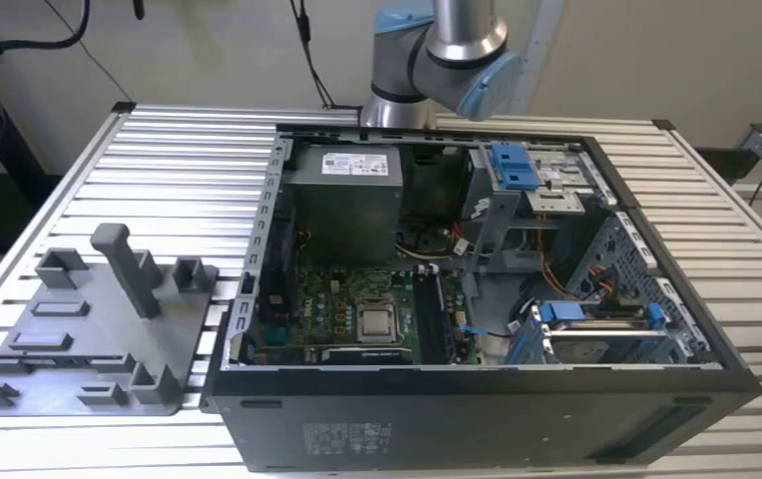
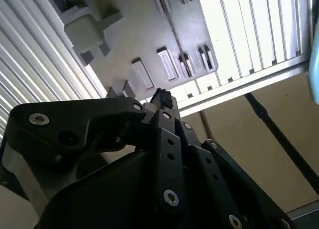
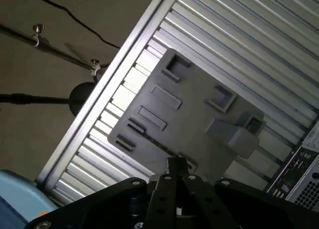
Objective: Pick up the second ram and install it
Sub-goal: 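Pick up the second ram and move it above second insertion slot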
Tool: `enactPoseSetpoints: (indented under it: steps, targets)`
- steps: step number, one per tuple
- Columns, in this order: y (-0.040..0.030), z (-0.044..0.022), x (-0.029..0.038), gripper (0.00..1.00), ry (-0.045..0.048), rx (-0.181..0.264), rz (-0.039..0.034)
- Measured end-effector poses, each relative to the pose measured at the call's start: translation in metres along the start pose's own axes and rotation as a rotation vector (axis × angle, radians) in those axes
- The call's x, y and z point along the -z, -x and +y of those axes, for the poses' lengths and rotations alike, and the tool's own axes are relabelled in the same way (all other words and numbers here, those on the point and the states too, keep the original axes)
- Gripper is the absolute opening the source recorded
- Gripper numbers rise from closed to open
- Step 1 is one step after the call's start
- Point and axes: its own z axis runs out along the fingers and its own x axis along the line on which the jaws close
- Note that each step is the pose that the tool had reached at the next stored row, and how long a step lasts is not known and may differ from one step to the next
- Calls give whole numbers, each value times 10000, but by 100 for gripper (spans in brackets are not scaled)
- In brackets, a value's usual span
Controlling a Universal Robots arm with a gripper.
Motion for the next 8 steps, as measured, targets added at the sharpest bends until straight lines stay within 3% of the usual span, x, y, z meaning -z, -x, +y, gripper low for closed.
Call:
enactPoseSetpoints:
  steps: [8]
  targets:
    - [0, 0, 0, 11, 14, 1239, 59]
